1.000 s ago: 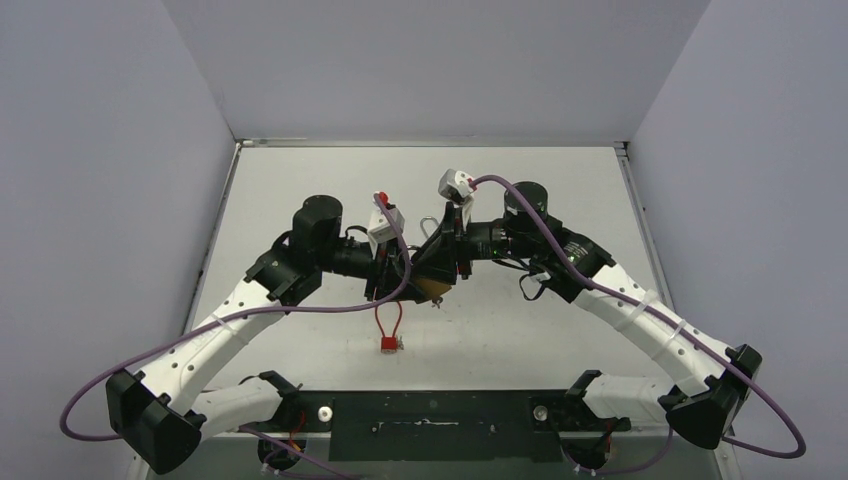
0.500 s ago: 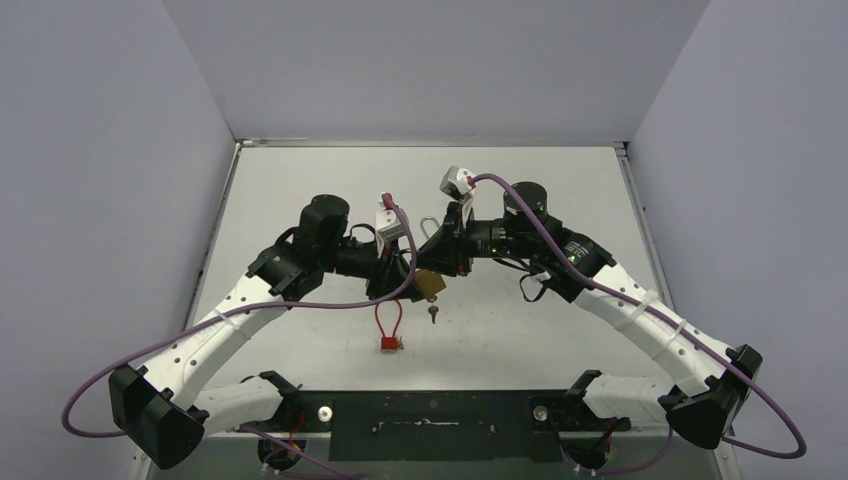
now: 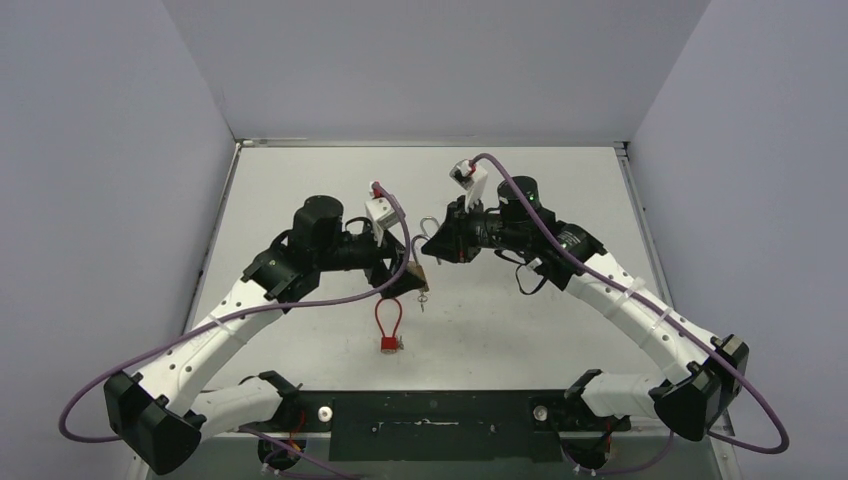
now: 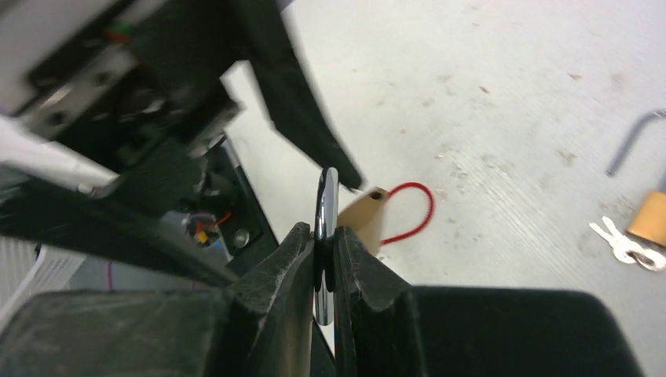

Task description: Unlock with the key

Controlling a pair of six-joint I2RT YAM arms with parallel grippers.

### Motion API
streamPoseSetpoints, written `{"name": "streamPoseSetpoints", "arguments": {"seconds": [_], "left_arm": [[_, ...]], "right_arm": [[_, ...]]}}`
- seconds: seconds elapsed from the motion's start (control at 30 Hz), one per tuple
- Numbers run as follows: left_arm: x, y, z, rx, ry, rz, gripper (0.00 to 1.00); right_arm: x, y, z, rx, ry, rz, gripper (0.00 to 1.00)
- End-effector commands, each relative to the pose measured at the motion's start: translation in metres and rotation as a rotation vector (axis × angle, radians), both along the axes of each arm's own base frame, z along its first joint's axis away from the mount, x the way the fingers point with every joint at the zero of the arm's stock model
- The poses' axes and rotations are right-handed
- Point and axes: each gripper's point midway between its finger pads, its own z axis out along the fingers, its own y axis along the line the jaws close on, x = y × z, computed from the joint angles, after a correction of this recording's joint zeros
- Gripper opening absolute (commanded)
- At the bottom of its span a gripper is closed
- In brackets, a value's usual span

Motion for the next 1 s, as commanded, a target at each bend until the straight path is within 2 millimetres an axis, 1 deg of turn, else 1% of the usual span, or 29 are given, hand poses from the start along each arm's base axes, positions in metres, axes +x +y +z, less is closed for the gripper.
{"name": "streamPoseSetpoints", "arguments": {"seconds": [0.0, 0.13, 0.2, 0.27, 0.43, 0.53, 0.6, 0.67, 0.77, 0.87, 0.97], "left_arm": [[0.012, 0.009, 0.026, -0.062, -0.139, 0.088, 0.81], [0.016, 0.014, 0.025, -0.074, -0.147, 0.141, 0.83], [0.023, 0.018, 0.021, -0.075, -0.142, 0.196, 0.84], [0.030, 0.021, 0.015, -0.073, -0.128, 0.246, 0.84], [0.042, 0.025, -0.006, -0.049, -0.063, 0.339, 0.84], [0.051, 0.031, -0.025, 0.004, -0.012, 0.408, 0.85], [0.056, 0.034, -0.036, 0.037, 0.013, 0.439, 0.85], [0.058, 0.036, -0.045, 0.058, 0.034, 0.455, 0.85], [0.060, 0.036, -0.055, 0.077, 0.054, 0.465, 0.85], [0.062, 0.038, -0.061, 0.088, 0.063, 0.483, 0.85], [0.067, 0.041, -0.062, 0.098, 0.074, 0.523, 0.85]], "right_arm": [[0.044, -0.024, 0.019, 0.101, 0.067, -0.219, 0.00], [0.070, -0.046, -0.009, 0.075, 0.175, -0.346, 0.00], [0.081, -0.057, -0.026, 0.024, 0.217, -0.418, 0.00], [0.092, -0.065, -0.038, -0.006, 0.246, -0.470, 0.00], [0.123, -0.093, -0.068, -0.134, 0.275, -0.658, 0.00], [0.136, -0.117, -0.080, -0.220, 0.261, -0.766, 0.00], [0.143, -0.136, -0.086, -0.285, 0.241, -0.825, 0.00], [0.147, -0.160, -0.090, -0.368, 0.208, -0.885, 0.00], [0.147, -0.195, -0.091, -0.541, 0.160, -0.953, 0.00], [0.148, -0.216, -0.096, -0.686, 0.124, -0.978, 0.00], [0.151, -0.237, -0.108, -0.828, 0.110, -1.021, 0.00]]}}
